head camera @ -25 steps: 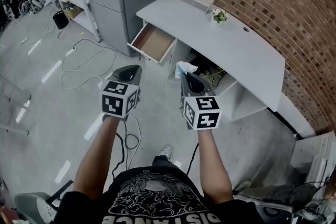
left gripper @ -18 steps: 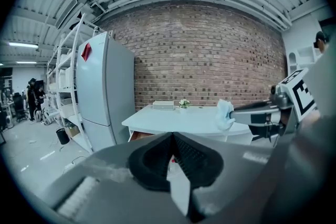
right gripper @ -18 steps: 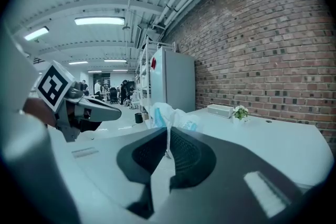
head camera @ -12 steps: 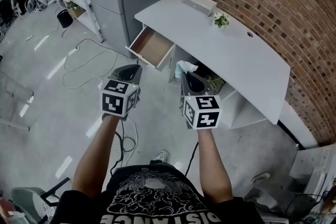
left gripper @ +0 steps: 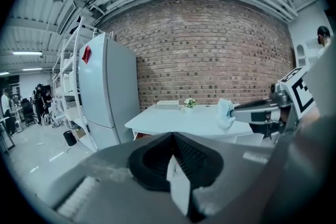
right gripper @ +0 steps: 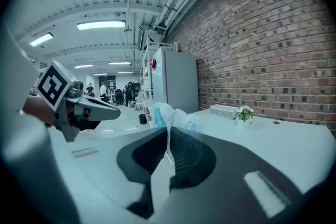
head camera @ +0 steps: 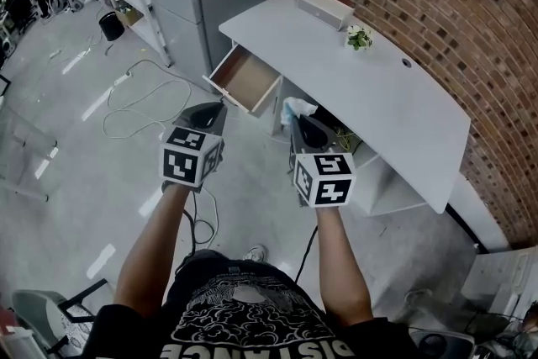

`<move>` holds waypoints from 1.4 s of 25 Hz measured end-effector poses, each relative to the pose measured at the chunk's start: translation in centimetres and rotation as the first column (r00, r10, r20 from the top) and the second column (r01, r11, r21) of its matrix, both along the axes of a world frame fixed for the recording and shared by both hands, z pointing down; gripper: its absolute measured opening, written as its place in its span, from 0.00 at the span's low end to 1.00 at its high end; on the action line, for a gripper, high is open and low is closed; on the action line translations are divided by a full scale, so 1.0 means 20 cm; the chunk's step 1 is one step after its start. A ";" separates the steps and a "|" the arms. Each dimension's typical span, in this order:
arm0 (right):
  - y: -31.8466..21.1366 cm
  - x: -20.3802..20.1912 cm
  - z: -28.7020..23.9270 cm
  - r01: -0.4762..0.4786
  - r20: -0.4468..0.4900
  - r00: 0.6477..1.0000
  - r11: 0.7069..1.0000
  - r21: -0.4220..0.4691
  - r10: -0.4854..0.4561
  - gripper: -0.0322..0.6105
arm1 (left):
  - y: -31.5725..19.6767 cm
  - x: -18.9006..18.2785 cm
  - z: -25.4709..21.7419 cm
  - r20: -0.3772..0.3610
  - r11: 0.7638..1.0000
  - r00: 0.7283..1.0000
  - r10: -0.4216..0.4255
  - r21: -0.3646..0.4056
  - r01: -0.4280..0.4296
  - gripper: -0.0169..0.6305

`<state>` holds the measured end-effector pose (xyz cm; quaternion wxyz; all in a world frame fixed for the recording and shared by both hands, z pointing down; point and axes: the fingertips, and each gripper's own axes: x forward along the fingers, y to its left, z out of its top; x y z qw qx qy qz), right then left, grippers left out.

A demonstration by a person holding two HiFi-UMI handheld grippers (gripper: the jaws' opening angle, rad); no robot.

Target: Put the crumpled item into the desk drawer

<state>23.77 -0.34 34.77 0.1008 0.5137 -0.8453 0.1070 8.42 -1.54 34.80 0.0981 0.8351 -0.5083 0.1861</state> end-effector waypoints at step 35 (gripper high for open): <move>-0.73 -0.55 0.13 0.148 -0.096 0.984 0.988 -0.048 -0.153 0.08 | -0.65 -0.49 0.16 -0.087 0.992 0.989 -0.120 -0.039 0.117 0.03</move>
